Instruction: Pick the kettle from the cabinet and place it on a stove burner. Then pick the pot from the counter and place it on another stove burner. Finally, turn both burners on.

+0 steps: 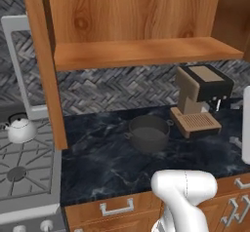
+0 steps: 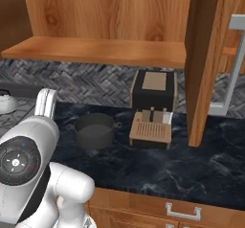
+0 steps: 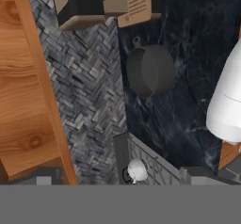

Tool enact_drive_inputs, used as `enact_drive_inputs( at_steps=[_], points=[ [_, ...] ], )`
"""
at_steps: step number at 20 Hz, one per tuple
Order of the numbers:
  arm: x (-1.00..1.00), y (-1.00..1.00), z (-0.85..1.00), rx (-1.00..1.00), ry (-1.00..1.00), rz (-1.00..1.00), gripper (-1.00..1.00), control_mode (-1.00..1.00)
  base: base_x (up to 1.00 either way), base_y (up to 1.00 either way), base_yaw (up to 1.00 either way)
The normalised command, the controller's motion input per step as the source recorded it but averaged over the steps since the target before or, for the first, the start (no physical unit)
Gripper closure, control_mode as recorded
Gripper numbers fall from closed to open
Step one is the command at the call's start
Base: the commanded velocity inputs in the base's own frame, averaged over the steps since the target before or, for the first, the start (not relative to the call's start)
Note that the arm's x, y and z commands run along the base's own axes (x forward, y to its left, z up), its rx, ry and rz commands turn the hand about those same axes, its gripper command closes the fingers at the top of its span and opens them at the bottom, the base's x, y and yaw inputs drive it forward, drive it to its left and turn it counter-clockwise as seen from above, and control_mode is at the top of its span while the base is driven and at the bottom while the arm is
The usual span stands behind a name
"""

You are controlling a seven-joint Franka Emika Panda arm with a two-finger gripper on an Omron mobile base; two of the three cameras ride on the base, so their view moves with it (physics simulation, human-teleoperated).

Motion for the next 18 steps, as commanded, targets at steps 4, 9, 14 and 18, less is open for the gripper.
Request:
enact_drive_inputs(
  at_steps=[4,9,14,18],
  points=[
    [0.0,0.0,0.0,0.0,0.0,0.0,-1.0,1.0,0.49,-0.18,0.11],
    [0.0,0.0,0.0,0.0,0.0,0.0,-1.0,1.0,0.49,-0.15,0.1],
    [0.0,0.0,0.0,0.0,0.0,0.0,-1.0,1.0,0.35,-0.14,0.08],
    [0.04,0.0,-0.01,0.0,0.0,0.0,-1.0,-1.0,0.0,0.0,0.0]
  ],
)
